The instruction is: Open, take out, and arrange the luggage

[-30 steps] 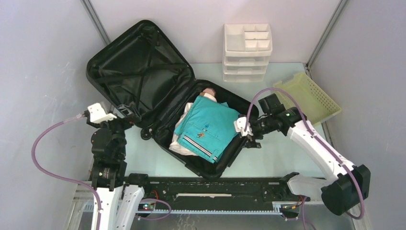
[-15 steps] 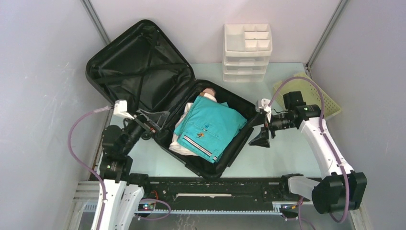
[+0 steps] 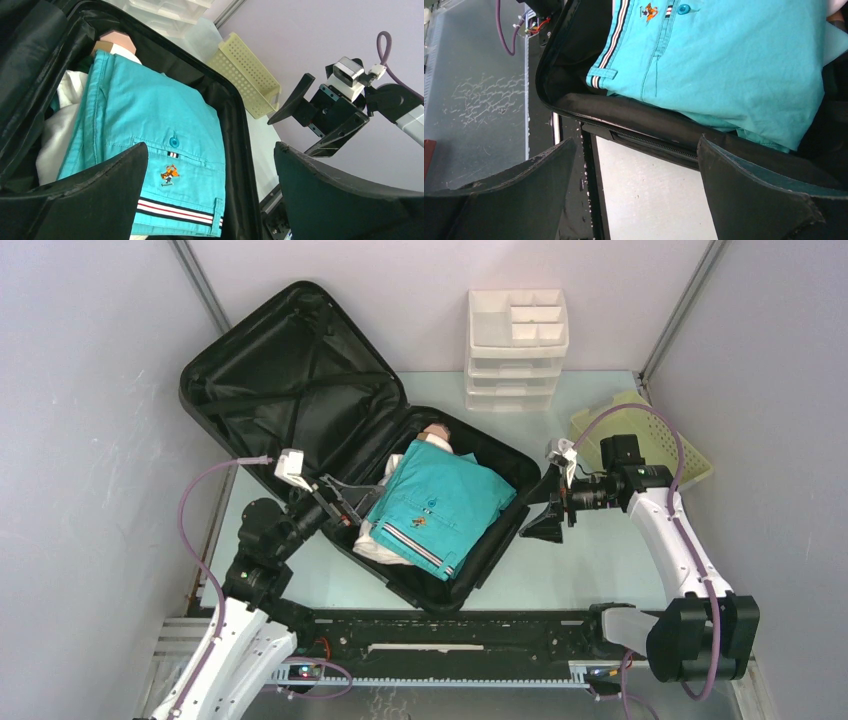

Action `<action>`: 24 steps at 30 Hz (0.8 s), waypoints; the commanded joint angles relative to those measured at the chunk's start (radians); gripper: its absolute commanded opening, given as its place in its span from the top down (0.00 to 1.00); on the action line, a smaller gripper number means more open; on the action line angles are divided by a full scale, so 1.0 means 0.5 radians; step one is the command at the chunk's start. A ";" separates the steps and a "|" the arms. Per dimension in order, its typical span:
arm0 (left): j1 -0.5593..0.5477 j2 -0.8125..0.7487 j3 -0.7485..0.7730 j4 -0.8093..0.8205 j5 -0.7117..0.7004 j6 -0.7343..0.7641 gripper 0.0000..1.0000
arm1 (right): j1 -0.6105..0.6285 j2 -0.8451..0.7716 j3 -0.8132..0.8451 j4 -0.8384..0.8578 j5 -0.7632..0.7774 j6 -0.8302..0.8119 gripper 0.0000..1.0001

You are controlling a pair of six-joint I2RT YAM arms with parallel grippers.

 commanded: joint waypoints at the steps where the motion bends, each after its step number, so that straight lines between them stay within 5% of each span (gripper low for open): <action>1: -0.008 0.038 -0.052 0.321 0.000 0.032 0.00 | 0.026 0.027 0.011 0.162 -0.053 0.132 0.00; 6: -0.005 0.136 0.093 0.078 0.035 0.173 0.00 | 0.138 0.143 0.159 0.293 0.107 0.237 0.00; 12: -0.006 0.168 0.346 -0.485 -0.120 0.797 0.00 | 0.364 0.503 0.656 0.181 0.391 0.313 0.00; 18: -0.006 0.044 0.268 -0.571 -0.344 1.300 0.00 | 0.549 0.853 1.019 0.218 0.693 0.533 0.00; 24: -0.005 0.013 0.143 -0.560 -0.462 1.407 0.00 | 0.582 1.220 1.293 0.221 0.907 0.746 0.04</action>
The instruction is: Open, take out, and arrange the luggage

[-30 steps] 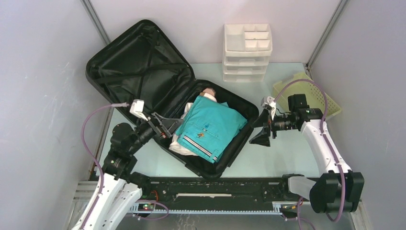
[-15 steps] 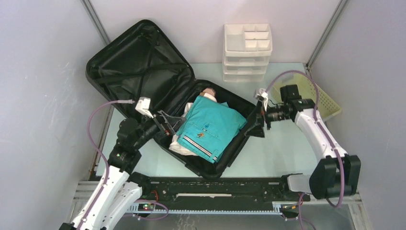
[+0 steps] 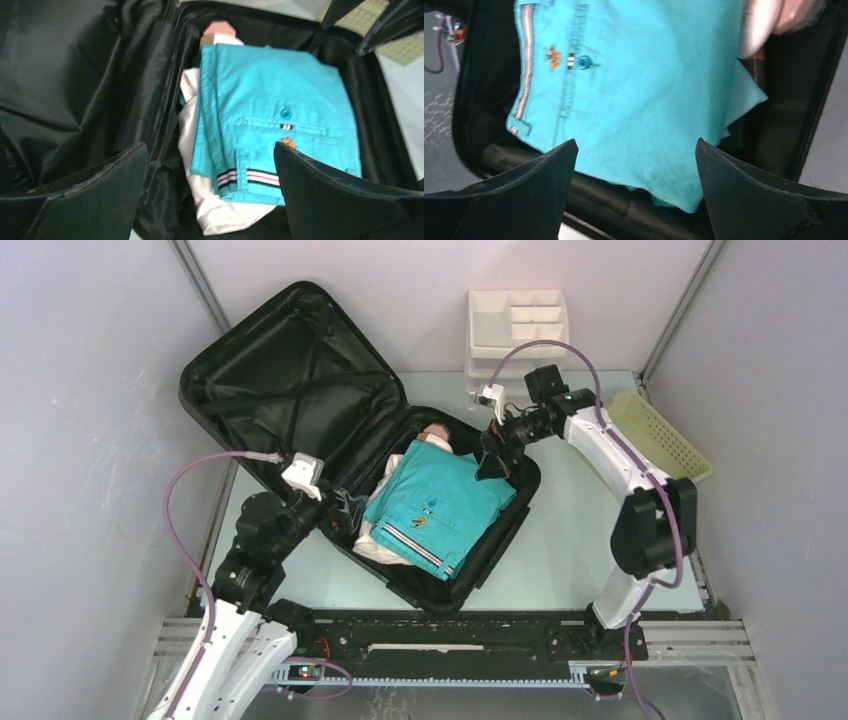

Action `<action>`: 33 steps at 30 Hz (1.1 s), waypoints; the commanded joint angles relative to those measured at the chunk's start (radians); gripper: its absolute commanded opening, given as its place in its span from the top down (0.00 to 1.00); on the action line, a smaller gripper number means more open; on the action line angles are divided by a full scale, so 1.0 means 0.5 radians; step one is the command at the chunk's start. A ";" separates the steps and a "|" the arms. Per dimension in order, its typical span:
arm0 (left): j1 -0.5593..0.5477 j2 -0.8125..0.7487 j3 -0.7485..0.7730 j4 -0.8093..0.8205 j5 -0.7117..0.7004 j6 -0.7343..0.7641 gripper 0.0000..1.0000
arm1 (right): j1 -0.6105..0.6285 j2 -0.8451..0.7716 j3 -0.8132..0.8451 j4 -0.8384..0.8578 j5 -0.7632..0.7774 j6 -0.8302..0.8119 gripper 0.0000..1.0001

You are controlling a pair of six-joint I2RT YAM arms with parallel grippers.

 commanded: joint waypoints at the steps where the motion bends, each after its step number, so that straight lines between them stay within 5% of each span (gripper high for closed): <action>1: -0.006 -0.012 -0.062 -0.048 -0.153 0.217 0.00 | 0.015 0.233 0.198 -0.003 0.255 0.220 0.05; 13: -0.005 0.005 -0.081 -0.045 -0.133 0.218 0.00 | 0.184 0.846 0.732 -0.143 0.566 0.355 0.05; 17: -0.005 0.005 -0.084 -0.048 -0.133 0.218 0.00 | 0.242 0.913 0.760 -0.266 0.410 0.230 0.11; 23: -0.005 0.010 -0.084 -0.048 -0.122 0.218 0.00 | 0.388 0.673 0.567 -0.267 0.310 0.109 0.40; 28: -0.005 0.003 -0.080 -0.051 -0.120 0.218 0.00 | 0.403 0.519 0.532 -0.212 0.464 0.180 0.86; 33: -0.005 -0.002 -0.084 -0.054 -0.121 0.218 0.00 | 0.432 0.382 0.439 -0.130 0.700 0.161 1.00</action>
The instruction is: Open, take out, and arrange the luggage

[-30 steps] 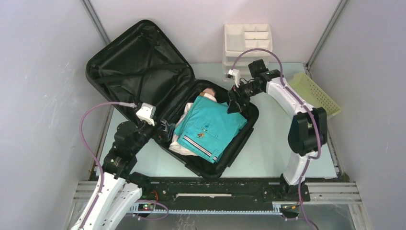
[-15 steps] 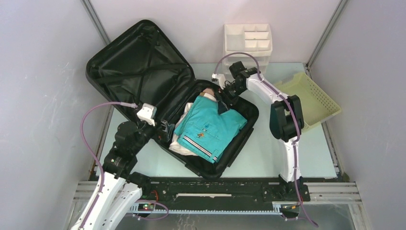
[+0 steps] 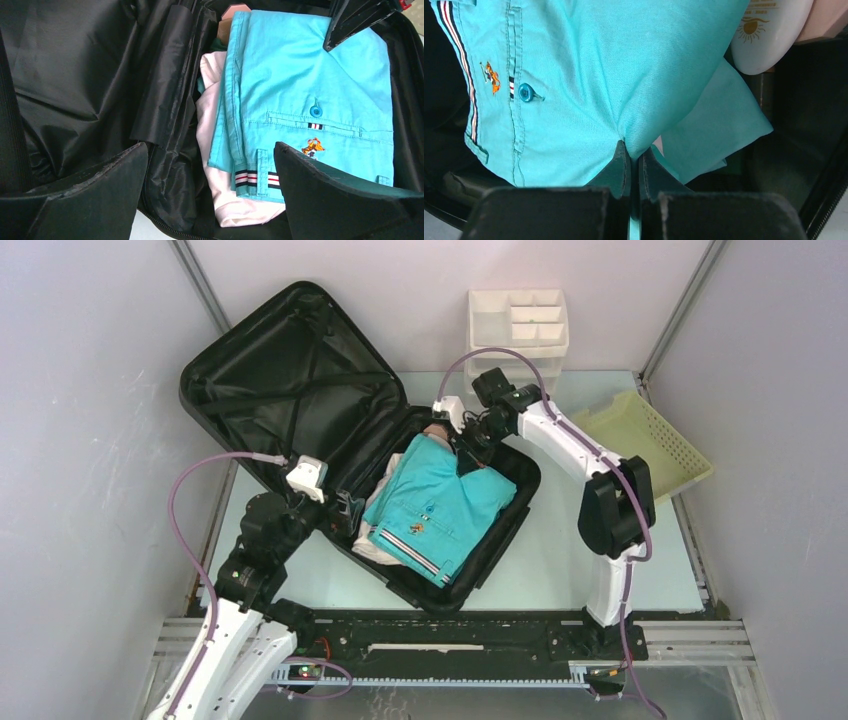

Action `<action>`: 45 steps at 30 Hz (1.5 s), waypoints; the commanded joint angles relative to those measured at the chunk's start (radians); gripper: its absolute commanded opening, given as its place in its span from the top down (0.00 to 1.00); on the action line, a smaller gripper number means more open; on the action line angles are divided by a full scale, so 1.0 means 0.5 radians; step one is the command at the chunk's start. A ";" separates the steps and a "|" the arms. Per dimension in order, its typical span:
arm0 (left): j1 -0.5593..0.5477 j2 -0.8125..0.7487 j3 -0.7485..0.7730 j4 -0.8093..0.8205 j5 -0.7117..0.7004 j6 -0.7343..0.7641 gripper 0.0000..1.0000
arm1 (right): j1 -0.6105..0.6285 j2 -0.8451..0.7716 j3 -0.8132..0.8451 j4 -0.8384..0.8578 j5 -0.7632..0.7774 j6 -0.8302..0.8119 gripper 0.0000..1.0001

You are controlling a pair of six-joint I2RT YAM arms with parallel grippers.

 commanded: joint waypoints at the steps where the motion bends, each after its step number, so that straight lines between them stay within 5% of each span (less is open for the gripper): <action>1: -0.005 -0.012 -0.028 0.015 0.002 0.045 0.00 | 0.051 -0.202 -0.076 0.037 0.149 0.001 1.00; 13: -0.005 -0.005 -0.028 0.012 0.007 0.045 0.00 | -0.076 -0.566 0.002 -0.081 -0.137 -0.067 1.00; 24: -0.005 -0.004 -0.029 0.011 0.014 0.045 0.00 | -0.139 -0.423 -0.022 0.017 0.237 0.072 1.00; 45: -0.005 0.013 -0.031 0.012 0.031 0.094 0.00 | -0.388 -0.723 0.104 0.029 0.176 0.074 1.00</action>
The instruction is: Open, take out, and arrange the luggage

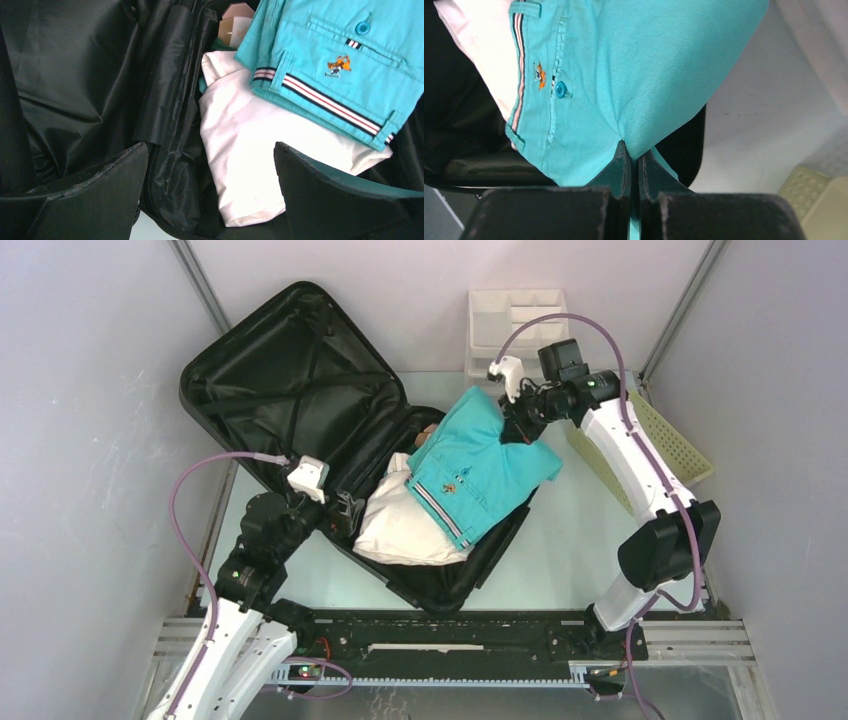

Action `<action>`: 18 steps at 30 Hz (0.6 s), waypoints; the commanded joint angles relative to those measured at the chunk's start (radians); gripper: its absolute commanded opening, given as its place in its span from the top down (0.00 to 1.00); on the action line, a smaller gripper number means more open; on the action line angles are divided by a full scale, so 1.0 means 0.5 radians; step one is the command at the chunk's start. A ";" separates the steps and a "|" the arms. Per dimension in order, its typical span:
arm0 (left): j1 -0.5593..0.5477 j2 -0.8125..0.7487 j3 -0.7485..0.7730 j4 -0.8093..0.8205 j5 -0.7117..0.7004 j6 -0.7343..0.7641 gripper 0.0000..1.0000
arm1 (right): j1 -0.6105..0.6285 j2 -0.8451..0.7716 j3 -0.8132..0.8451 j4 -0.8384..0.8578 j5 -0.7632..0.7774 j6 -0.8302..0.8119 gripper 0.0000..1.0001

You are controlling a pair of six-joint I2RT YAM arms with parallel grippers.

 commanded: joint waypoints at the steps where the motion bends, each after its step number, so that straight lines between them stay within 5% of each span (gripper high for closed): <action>1: -0.005 0.012 -0.032 0.013 0.024 0.045 0.00 | -0.046 -0.126 0.223 0.116 -0.020 0.020 1.00; 18: -0.005 0.009 -0.032 0.013 0.032 0.045 0.00 | -0.343 -0.277 0.527 0.063 0.248 -0.162 1.00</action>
